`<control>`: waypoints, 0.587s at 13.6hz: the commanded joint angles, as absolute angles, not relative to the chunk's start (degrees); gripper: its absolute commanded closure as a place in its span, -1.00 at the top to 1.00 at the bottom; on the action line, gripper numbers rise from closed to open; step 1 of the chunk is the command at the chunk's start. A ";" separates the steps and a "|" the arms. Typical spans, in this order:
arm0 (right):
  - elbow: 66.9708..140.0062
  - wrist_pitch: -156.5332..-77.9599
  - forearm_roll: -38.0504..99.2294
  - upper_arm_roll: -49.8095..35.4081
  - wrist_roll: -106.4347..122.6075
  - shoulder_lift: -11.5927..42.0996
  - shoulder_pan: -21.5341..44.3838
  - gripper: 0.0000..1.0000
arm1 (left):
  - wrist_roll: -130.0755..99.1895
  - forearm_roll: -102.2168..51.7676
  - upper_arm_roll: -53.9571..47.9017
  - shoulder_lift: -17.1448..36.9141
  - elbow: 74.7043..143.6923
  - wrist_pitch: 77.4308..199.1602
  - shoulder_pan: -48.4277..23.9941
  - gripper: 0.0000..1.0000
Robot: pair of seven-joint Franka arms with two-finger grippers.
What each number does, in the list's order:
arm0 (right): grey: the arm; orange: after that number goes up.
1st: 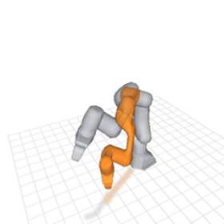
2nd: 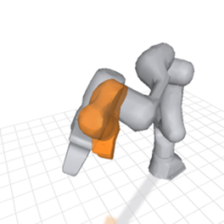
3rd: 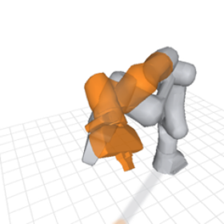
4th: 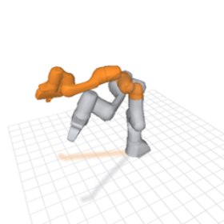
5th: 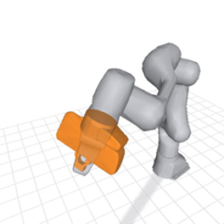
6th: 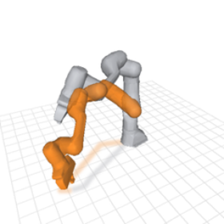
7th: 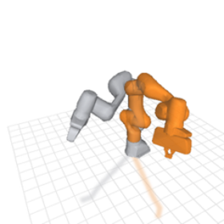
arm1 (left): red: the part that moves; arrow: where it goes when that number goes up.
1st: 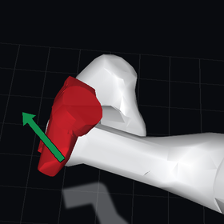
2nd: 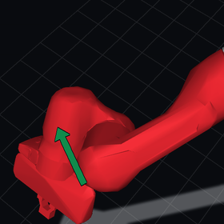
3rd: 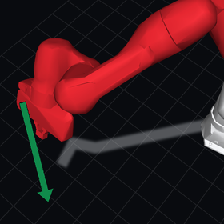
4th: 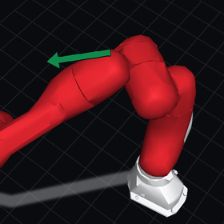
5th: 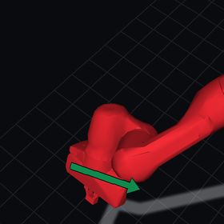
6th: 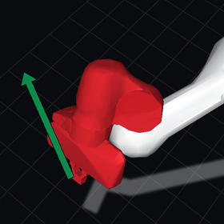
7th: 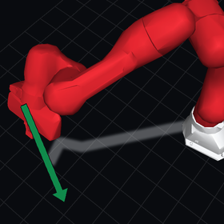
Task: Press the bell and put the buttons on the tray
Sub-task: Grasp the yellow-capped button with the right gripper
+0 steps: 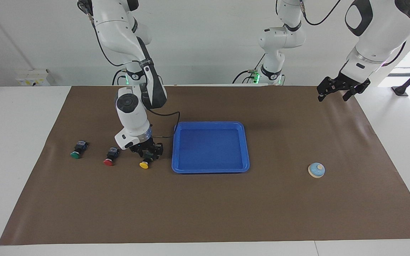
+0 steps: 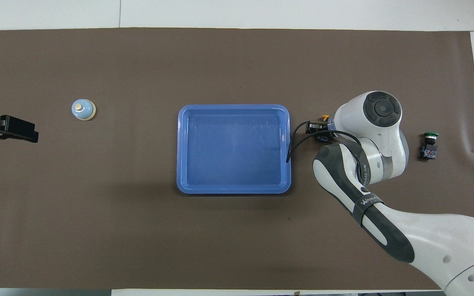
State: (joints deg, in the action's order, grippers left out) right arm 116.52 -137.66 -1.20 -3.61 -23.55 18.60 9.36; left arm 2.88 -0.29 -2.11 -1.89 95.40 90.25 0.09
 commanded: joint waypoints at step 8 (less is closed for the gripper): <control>105.49 -121.05 -0.89 -4.13 -28.03 16.61 12.46 -1.00 | 4.04 0.26 -1.23 -2.64 95.63 89.65 -1.06 1.00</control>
